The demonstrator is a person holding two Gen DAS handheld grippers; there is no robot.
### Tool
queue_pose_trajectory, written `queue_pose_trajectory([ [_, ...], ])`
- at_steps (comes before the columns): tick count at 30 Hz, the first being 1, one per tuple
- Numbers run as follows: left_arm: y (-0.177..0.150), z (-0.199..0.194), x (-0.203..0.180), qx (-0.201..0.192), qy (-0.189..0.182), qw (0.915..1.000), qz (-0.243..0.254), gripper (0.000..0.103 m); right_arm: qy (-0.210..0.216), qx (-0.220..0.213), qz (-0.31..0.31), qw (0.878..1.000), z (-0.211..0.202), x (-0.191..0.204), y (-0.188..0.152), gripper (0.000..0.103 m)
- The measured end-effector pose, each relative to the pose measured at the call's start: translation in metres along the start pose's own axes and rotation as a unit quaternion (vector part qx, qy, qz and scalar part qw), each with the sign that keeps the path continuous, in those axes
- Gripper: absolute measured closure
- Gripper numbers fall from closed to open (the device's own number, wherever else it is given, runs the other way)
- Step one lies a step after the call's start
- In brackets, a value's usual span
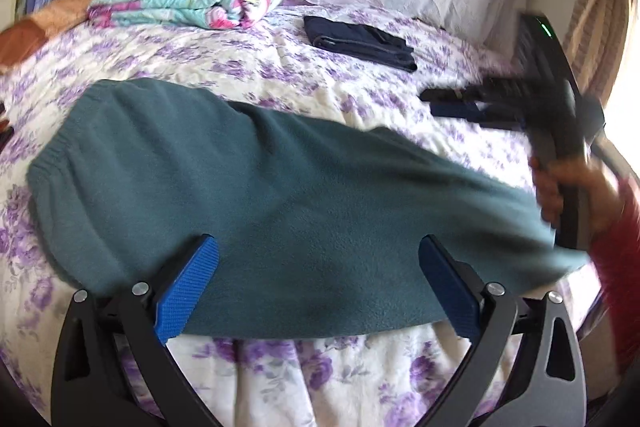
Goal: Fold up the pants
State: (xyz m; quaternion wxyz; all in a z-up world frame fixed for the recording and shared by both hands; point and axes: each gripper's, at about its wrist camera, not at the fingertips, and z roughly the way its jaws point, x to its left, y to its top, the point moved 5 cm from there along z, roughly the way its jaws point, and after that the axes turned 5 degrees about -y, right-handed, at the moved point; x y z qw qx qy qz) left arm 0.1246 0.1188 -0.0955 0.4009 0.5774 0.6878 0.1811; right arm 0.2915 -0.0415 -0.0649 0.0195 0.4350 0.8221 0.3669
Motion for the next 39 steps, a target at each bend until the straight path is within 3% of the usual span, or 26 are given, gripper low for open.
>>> queue_pose_trajectory([
  [4, 0.015, -0.016, 0.019, -0.014, 0.010, 0.9991, -0.038, 0.005, -0.047, 0.026, -0.064, 0.997, 0.016, 0.019, -0.016, 0.055],
  [7, 0.023, -0.026, 0.041, -0.030, 0.064, 0.9959, -0.057, 0.005, -0.092, 0.059, -0.069, 0.992, 0.050, 0.009, -0.019, 0.056],
  [10, 0.019, -0.016, 0.066, 0.006, 0.104, 0.9925, -0.064, 0.005, -0.088, 0.046, -0.040, 0.994, 0.057, -0.004, -0.003, 0.056],
  [13, 0.016, -0.016, 0.067, 0.009, 0.121, 0.9918, -0.039, 0.005, -0.109, 0.017, -0.024, 0.994, 0.047, -0.012, 0.007, 0.054],
  [16, 0.018, -0.028, 0.063, -0.009, 0.125, 0.9913, -0.038, 0.005, -0.069, 0.004, -0.001, 0.998, 0.027, -0.007, 0.001, 0.054],
  [18, 0.022, -0.037, 0.065, -0.018, 0.115, 0.9918, -0.052, 0.005, -0.049, -0.001, -0.019, 0.999, 0.015, 0.010, -0.006, 0.054],
  [20, 0.029, -0.040, 0.065, -0.020, 0.113, 0.9917, -0.057, 0.005, -0.058, 0.003, -0.056, 0.997, 0.013, 0.028, -0.013, 0.049],
  [22, 0.035, -0.035, 0.068, -0.013, 0.138, 0.9894, -0.045, 0.005, -0.096, 0.029, -0.097, 0.990, 0.030, 0.036, -0.020, 0.043],
  [23, 0.037, -0.025, 0.072, 0.004, 0.150, 0.9879, -0.039, 0.005, -0.117, 0.047, -0.105, 0.986, 0.043, 0.034, -0.023, 0.043],
  [24, 0.035, -0.020, 0.076, 0.012, 0.156, 0.9869, -0.040, 0.005, -0.123, 0.063, -0.103, 0.985, 0.054, 0.028, -0.026, 0.035],
  [25, 0.030, -0.008, 0.082, 0.029, 0.171, 0.9839, -0.042, 0.005, -0.111, 0.058, -0.092, 0.988, 0.056, 0.023, -0.025, 0.033],
  [28, 0.025, -0.012, 0.065, 0.018, 0.205, 0.9786, 0.002, 0.005, -0.088, 0.020, -0.046, 0.995, 0.033, 0.016, -0.015, 0.032],
  [31, 0.029, -0.036, 0.051, -0.016, 0.163, 0.9864, 0.002, 0.005, -0.063, -0.018, -0.026, 0.998, -0.003, 0.013, -0.020, 0.031],
  [36, 0.038, -0.080, 0.064, -0.081, 0.126, 0.9865, -0.066, 0.005, -0.036, -0.054, 0.023, 0.998, -0.055, -0.003, -0.064, 0.019],
  [39, 0.038, -0.058, 0.091, -0.029, 0.195, 0.9778, -0.072, 0.005, -0.054, -0.039, 0.039, 0.997, -0.057, -0.015, -0.097, 0.016],
])
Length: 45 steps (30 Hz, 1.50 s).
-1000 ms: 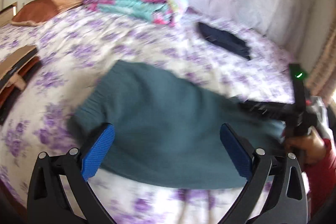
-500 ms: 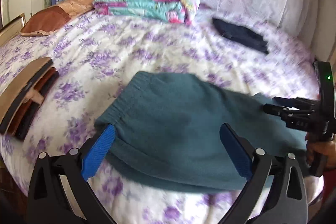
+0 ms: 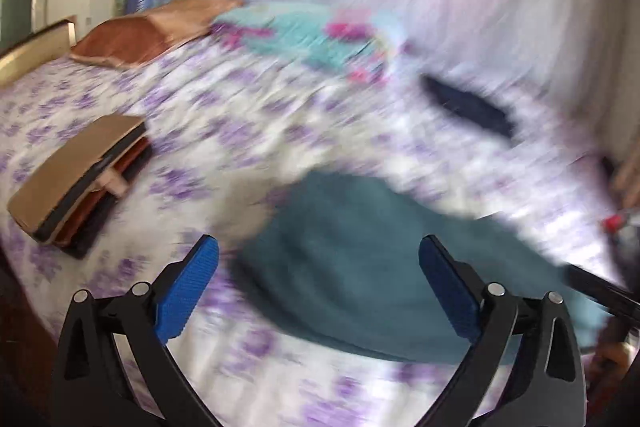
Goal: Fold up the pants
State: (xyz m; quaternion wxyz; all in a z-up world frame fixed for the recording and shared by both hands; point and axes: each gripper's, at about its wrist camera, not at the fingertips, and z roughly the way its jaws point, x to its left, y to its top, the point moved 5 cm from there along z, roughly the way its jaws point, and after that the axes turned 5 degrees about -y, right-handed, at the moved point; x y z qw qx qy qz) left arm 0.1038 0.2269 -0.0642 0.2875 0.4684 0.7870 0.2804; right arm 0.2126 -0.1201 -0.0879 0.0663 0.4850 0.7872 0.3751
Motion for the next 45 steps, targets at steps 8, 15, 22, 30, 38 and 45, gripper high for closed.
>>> queue_pose_trajectory([
  [8, -0.002, -0.005, 0.027, -0.010, 0.017, 0.9982, -0.057, 0.005, -0.030, -0.072, 0.049, 0.996, -0.046, -0.029, -0.016, 0.006],
  [15, -0.016, 0.031, 0.009, 0.040, 0.070, 0.9961, 0.036, 0.004, -0.076, -0.051, 0.073, 0.993, -0.055, -0.080, -0.056, 0.004],
  [22, -0.019, 0.023, 0.046, -0.002, 0.012, 0.9975, -0.070, 0.004, -0.055, -0.132, 0.190, 0.971, -0.159, -0.133, -0.081, 0.004],
  [30, -0.024, 0.019, 0.040, -0.015, 0.032, 0.9986, -0.040, 0.005, -0.053, -0.178, 0.413, 0.892, -0.209, -0.244, -0.149, 0.004],
  [38, -0.027, 0.017, 0.042, -0.020, 0.025, 0.9987, -0.040, 0.005, -0.062, -0.185, 0.464, 0.864, -0.199, -0.265, -0.125, 0.003],
  [45, -0.027, 0.016, 0.041, -0.021, 0.022, 0.9988, -0.040, 0.005, -0.116, -0.169, 0.415, 0.886, -0.185, -0.264, -0.106, 0.007],
])
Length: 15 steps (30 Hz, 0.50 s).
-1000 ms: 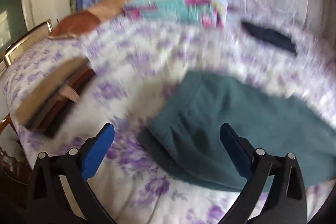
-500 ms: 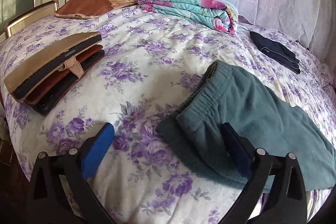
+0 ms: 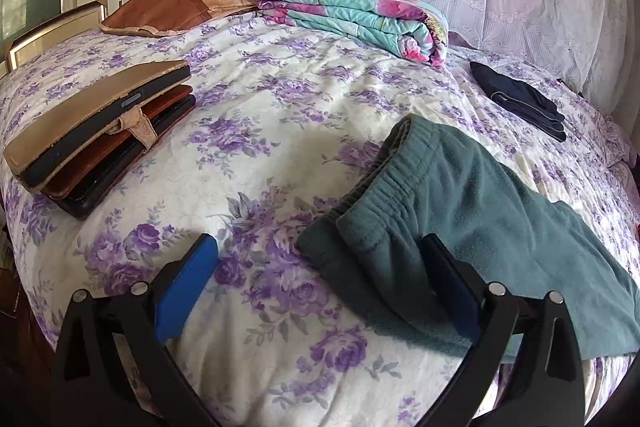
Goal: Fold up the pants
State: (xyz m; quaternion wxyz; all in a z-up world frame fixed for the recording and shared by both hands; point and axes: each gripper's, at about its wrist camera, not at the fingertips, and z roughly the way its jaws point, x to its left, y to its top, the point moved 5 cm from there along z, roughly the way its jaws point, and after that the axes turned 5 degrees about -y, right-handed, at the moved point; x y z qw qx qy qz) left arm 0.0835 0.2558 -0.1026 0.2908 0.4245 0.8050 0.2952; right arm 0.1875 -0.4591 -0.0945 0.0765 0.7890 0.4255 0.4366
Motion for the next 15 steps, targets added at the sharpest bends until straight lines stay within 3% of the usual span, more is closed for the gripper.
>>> queue_pose_trajectory([
  [2, 0.000, -0.001, 0.000, -0.002, -0.003, 1.0000, -0.001, 0.005, -0.016, 0.003, -0.024, 1.000, 0.008, 0.001, 0.006, 0.024],
  [4, 0.000, -0.001, -0.001, -0.003, -0.007, 1.0000, -0.002, 0.005, -0.016, 0.008, -0.021, 1.000, 0.019, -0.008, 0.009, 0.061],
  [5, 0.000, -0.001, -0.001, -0.004, -0.009, 1.0000, -0.002, 0.005, -0.009, 0.009, -0.010, 1.000, 0.021, -0.015, 0.009, 0.070],
  [7, 0.000, -0.001, 0.000, -0.005, -0.013, 0.9999, -0.001, 0.005, 0.013, -0.002, 0.020, 1.000, 0.018, -0.031, 0.005, 0.098],
  [9, 0.000, -0.001, 0.000, -0.005, -0.016, 0.9999, -0.001, 0.005, 0.049, -0.013, 0.035, 0.998, 0.010, -0.040, -0.002, 0.099],
  [13, 0.000, -0.001, 0.000, -0.005, -0.017, 0.9998, -0.001, 0.005, 0.059, -0.029, 0.008, 0.998, 0.001, -0.036, -0.008, 0.087],
  [15, 0.001, -0.001, 0.000, -0.005, -0.017, 0.9998, -0.001, 0.005, 0.056, -0.034, -0.001, 0.998, 0.000, -0.034, -0.009, 0.086],
])
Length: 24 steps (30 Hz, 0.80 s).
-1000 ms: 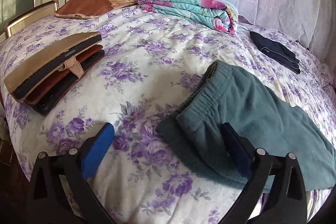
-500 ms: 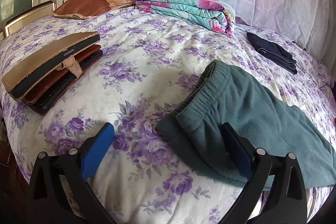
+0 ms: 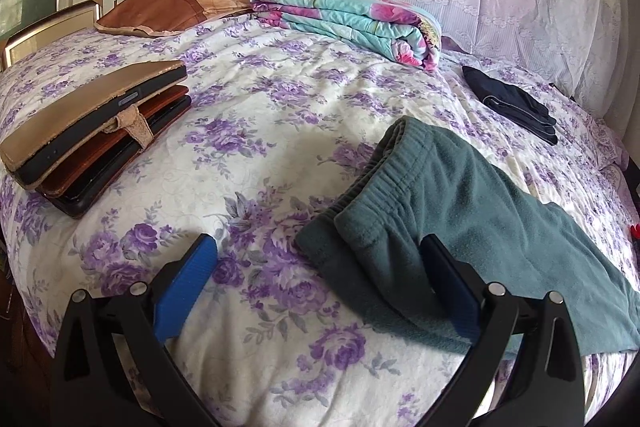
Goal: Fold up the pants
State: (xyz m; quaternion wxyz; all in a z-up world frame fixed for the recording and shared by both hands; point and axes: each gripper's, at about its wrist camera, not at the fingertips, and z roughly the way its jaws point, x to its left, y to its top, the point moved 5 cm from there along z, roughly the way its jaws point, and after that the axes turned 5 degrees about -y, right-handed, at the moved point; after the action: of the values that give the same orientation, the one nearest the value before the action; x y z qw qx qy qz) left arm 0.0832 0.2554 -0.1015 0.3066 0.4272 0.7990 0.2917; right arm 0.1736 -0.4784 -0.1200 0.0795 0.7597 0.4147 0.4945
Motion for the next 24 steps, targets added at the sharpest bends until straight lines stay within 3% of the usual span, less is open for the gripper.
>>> queue_pose_trajectory([
  [2, 0.000, 0.000, 0.000, 0.001, 0.002, 1.0000, 0.001, 0.005, -0.011, -0.008, -0.015, 1.000, 0.000, 0.002, -0.001, 0.089],
  [4, 0.000, 0.000, 0.000, 0.001, 0.001, 1.0000, 0.001, 0.005, -0.022, -0.017, -0.027, 0.999, 0.000, 0.002, -0.003, 0.099],
  [7, 0.000, 0.000, -0.001, 0.001, 0.003, 1.0000, 0.001, 0.005, -0.031, -0.043, -0.032, 0.998, -0.004, 0.009, -0.004, 0.098],
  [10, 0.000, 0.000, 0.000, 0.002, 0.005, 1.0000, 0.002, 0.005, -0.024, -0.047, -0.074, 0.996, -0.004, 0.044, -0.008, 0.098],
  [12, 0.000, 0.000, 0.000, 0.001, 0.003, 1.0000, 0.002, 0.005, -0.016, -0.039, -0.139, 0.989, 0.001, 0.089, -0.019, 0.098],
  [16, 0.000, 0.000, -0.001, -0.001, -0.001, 1.0000, 0.000, 0.005, 0.022, 0.005, -0.264, 0.964, 0.024, 0.185, -0.067, 0.098],
  [20, -0.001, -0.001, -0.001, -0.004, -0.005, 1.0000, -0.001, 0.005, 0.050, 0.073, -0.395, 0.915, 0.068, 0.269, -0.153, 0.098],
  [24, -0.001, -0.002, -0.001, -0.005, -0.008, 1.0000, 0.000, 0.005, 0.052, 0.122, -0.478, 0.868, 0.096, 0.303, -0.228, 0.098],
])
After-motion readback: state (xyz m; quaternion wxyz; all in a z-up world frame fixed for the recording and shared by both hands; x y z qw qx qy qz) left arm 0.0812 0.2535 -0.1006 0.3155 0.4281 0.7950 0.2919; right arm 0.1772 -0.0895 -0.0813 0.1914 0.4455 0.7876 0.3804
